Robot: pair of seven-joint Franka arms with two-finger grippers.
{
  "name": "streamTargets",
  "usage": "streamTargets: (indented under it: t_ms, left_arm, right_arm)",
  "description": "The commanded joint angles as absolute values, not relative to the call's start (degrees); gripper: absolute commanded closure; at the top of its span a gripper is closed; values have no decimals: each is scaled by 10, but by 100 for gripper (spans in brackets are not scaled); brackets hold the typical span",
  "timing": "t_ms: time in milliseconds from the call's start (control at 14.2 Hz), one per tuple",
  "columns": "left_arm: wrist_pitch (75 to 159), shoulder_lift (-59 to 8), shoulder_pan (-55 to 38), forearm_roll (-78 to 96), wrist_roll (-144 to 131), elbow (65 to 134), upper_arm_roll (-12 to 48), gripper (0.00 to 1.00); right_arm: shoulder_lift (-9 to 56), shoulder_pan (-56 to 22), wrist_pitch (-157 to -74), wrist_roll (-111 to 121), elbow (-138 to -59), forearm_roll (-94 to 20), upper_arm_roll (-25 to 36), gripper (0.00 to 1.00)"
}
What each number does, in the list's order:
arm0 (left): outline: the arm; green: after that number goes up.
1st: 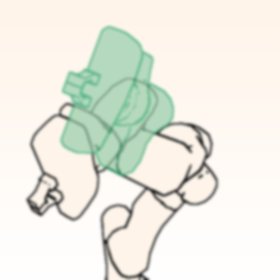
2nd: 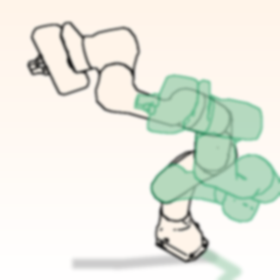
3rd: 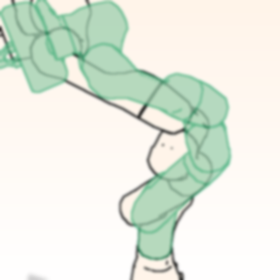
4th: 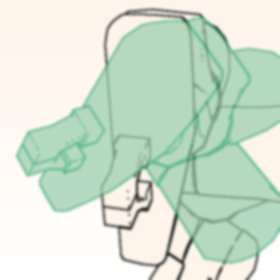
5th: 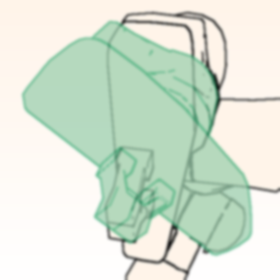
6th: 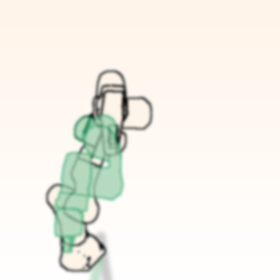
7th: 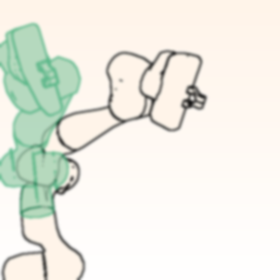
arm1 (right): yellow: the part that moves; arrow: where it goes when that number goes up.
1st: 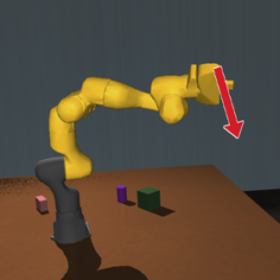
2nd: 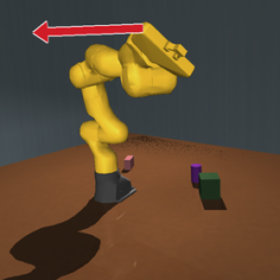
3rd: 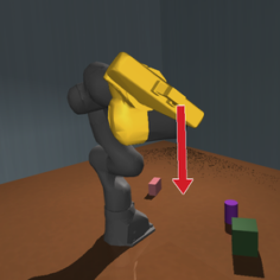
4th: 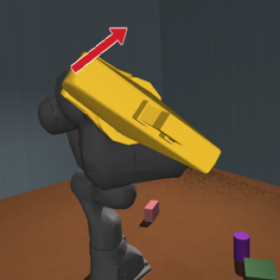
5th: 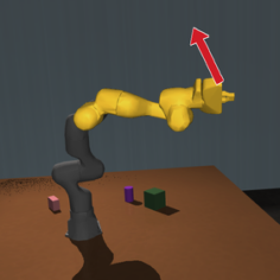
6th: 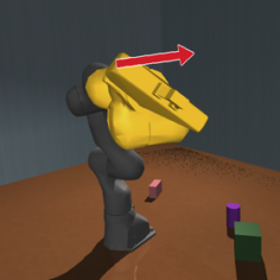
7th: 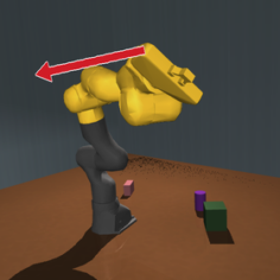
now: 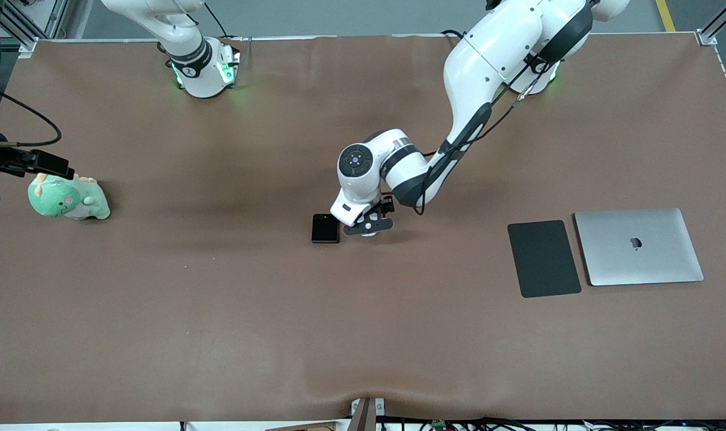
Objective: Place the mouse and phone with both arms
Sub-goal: 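Close the left gripper on the mouse while the right gripper reaches out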
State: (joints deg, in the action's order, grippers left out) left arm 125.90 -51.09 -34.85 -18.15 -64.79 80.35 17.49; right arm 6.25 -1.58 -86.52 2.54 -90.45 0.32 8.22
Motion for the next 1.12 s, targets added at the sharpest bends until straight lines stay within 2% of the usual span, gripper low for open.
streamTargets:
  t_ms: [0, 351, 632, 1053]
  left_arm:
    - [1263, -523, -359, -207, -657, 787, 172, 23]
    - [1263, -522, -357, -208, -656, 788, 172, 63]
    - [1245, -501, -338, -209, -647, 787, 172, 65]
    - [1219, -447, -247, -209, -553, 788, 174, 65]
  right_arm:
    - [92, -8, -866, 21, -889, -5, 77, 0]
    - [111, -21, -866, 19, -887, -14, 76, 0]
    - [136, -42, -877, 20, -888, -8, 75, 0]
    - [184, -75, -894, 26, -886, -18, 72, 0]
